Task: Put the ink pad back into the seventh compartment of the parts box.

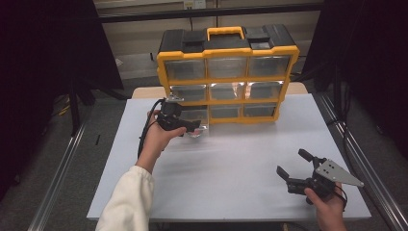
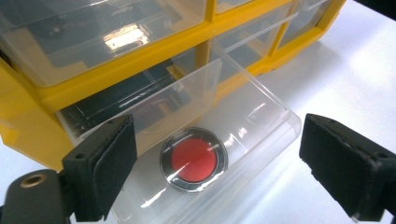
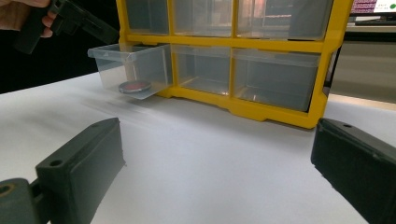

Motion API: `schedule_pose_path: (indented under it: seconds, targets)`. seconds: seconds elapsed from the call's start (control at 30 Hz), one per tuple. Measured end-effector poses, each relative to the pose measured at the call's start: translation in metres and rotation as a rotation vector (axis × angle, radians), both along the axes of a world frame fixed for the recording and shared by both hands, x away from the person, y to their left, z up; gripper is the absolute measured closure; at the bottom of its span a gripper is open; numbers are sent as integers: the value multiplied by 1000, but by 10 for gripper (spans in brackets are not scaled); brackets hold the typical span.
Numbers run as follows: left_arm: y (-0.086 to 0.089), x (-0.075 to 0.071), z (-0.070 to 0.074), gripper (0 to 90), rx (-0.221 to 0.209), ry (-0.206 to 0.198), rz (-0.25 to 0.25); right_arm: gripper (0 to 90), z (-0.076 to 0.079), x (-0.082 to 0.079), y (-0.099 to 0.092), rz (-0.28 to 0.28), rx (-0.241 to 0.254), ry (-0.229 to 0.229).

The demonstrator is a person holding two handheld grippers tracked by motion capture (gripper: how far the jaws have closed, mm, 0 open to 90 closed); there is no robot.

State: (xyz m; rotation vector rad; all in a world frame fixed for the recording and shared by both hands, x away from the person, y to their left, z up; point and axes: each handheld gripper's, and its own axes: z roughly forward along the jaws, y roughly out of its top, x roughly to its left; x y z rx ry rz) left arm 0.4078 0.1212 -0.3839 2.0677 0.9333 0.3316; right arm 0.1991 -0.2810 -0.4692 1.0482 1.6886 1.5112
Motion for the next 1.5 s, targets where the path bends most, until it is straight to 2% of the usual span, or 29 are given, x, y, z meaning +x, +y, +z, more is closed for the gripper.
schedule_pose_path:
  seconds: [0.1, 0.13, 0.17, 0.27, 0.37, 0.5, 0.57, 0.73, 0.83, 1.17, 1.2, 1.23, 1.33, 1.43, 1.5]
  targets:
    - [1, -3, 2, 108, -2, 0, 3, 18, 0, 0, 1, -4, 0, 2]
    - [1, -4, 1, 106, -25, 0, 9, 18, 0, 0, 1, -7, 2, 2]
    - [2, -4, 2, 106, -15, -4, 4, 19, 0, 0, 1, -6, 0, 2]
    - [2, -7, 3, 106, -28, -6, 4, 18, 0, 0, 1, -8, 2, 1]
    - [1, -10, 3, 108, -14, -9, -1, 18, 0, 0, 1, 0, -1, -1]
    - [1, -13, 3, 117, -46, -7, 0, 18, 0, 1, 1, -3, -1, 0]
    - [2, -14, 3, 123, -41, -8, -2, 19, -1, 1, 2, -2, -1, 2]
    - [3, -18, 2, 141, -64, -13, -2, 19, -1, 2, 2, 4, -6, 3]
    - [6, -18, 2, 153, -51, -19, 4, 21, -1, 2, 3, 7, -9, 0]
    - [6, -25, 2, 279, -69, -32, -6, 21, -1, 2, 3, 4, -4, 0]
    - [8, -25, 2, 299, -51, -34, -23, 21, 0, 2, 3, -3, -1, -1]
    - [7, -26, 2, 307, -66, -33, -12, 21, 0, 2, 3, -2, 2, 1]
    - [7, -27, 2, 354, -58, -39, -23, 21, 0, 2, 3, -2, 3, 1]
    - [6, -30, 1, 404, -77, -36, -16, 21, 0, 2, 3, 0, 1, 1]
    - [7, -30, 0, 419, -64, -38, -20, 21, 0, 1, 3, 2, -2, 1]
